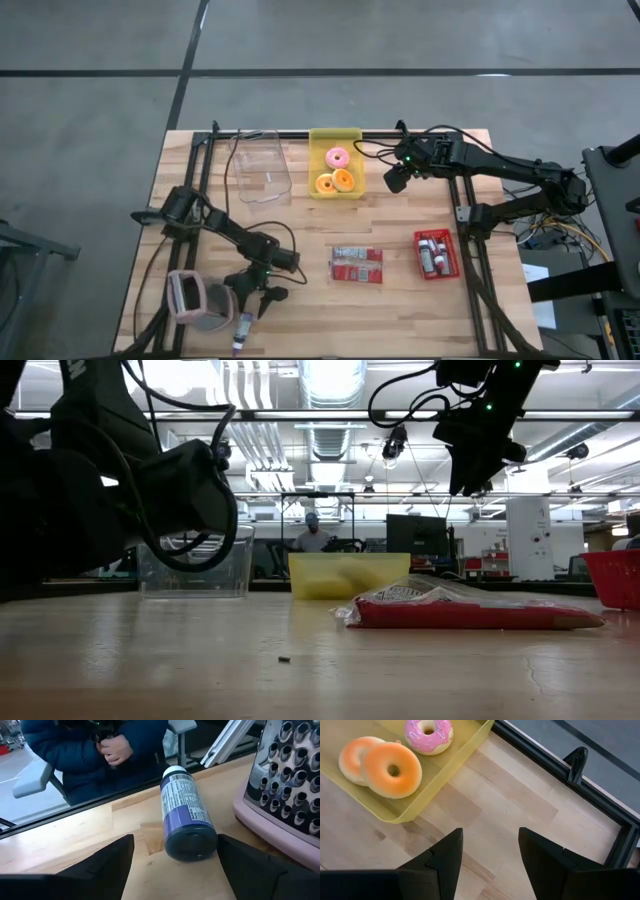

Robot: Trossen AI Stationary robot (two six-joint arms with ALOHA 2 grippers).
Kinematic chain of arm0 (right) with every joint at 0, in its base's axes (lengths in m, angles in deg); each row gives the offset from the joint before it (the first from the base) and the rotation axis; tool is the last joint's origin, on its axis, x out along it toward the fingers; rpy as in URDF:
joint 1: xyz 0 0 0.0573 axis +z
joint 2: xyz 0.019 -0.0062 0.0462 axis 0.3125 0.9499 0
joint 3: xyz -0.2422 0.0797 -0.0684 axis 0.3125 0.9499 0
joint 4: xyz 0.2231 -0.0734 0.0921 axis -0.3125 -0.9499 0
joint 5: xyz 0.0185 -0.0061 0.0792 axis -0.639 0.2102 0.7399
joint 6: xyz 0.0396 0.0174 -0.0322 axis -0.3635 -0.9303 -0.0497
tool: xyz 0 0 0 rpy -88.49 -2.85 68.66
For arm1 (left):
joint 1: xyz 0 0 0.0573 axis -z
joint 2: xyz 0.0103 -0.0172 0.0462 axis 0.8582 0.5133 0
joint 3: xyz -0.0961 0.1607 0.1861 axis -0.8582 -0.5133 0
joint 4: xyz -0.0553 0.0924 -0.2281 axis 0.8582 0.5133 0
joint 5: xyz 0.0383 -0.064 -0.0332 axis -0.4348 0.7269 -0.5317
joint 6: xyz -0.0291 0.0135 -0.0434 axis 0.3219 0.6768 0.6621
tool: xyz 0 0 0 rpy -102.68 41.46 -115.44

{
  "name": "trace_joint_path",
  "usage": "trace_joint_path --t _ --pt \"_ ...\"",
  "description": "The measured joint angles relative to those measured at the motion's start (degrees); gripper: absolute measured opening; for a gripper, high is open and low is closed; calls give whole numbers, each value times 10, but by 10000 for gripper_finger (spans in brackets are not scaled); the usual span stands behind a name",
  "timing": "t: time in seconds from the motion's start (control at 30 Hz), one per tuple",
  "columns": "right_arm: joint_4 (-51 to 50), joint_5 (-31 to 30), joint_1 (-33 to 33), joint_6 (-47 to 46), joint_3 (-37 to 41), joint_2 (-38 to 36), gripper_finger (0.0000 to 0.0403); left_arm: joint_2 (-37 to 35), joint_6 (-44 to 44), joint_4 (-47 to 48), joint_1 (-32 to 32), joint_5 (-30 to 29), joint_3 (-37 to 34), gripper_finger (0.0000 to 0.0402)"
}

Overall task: Pick & Place Food Item
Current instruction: Put the violet food coloring bottle into the red bin

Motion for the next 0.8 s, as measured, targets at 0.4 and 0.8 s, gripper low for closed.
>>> trace_joint_path --t 0.4,0.8 --pt "0 0 0 0 0 0 189 2 5 -6 6 25 0 215" --pt "0 0 0 0 0 0 189 2 9 -31 23 17 -1 205"
